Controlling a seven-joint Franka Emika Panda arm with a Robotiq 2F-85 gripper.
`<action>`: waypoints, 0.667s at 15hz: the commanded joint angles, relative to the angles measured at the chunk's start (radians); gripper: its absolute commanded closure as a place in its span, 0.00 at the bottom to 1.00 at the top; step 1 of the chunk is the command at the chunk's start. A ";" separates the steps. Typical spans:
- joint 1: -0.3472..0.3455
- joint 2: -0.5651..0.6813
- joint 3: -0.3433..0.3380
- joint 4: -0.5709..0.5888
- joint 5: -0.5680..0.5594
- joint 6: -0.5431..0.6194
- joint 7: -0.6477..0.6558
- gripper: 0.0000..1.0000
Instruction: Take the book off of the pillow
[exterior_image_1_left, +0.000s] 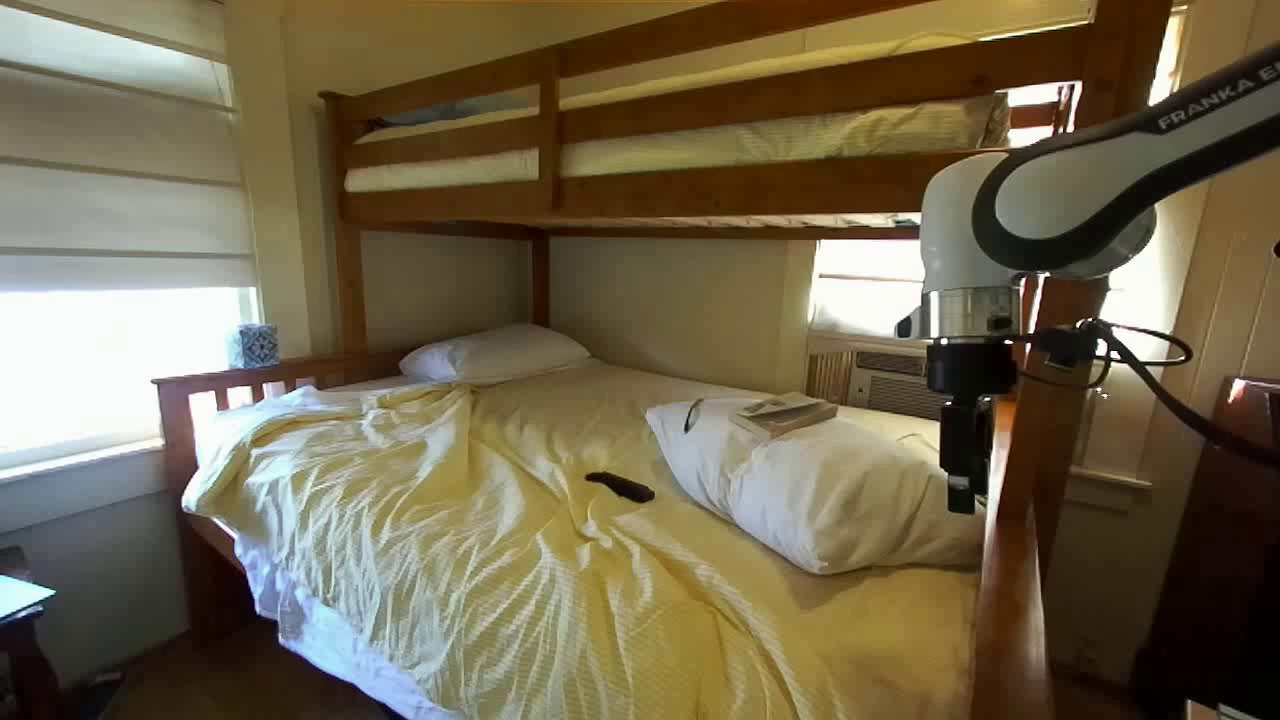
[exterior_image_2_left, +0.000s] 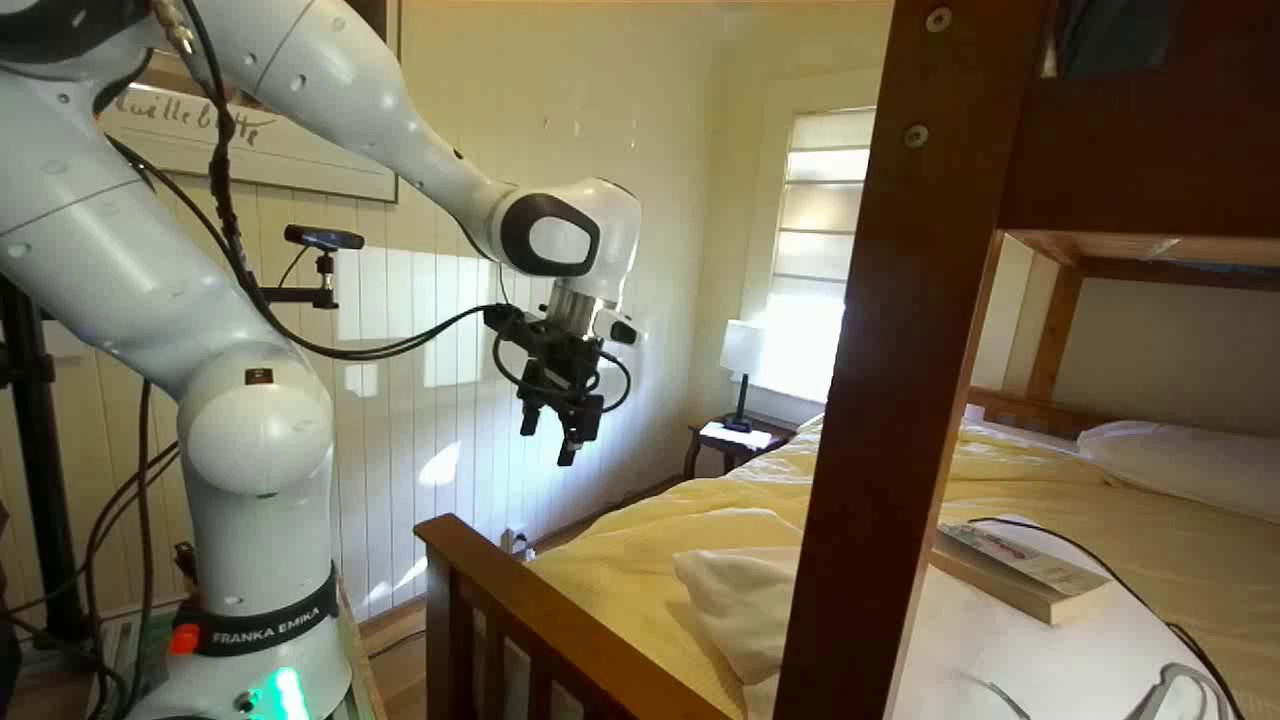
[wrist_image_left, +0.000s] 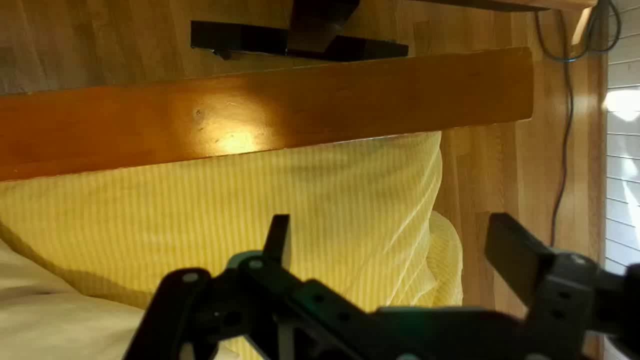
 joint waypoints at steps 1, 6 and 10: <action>-0.006 0.000 0.006 0.001 0.003 -0.002 -0.002 0.00; -0.057 0.029 0.083 0.035 -0.131 0.162 0.128 0.00; -0.120 0.096 0.147 0.109 -0.305 0.310 0.232 0.00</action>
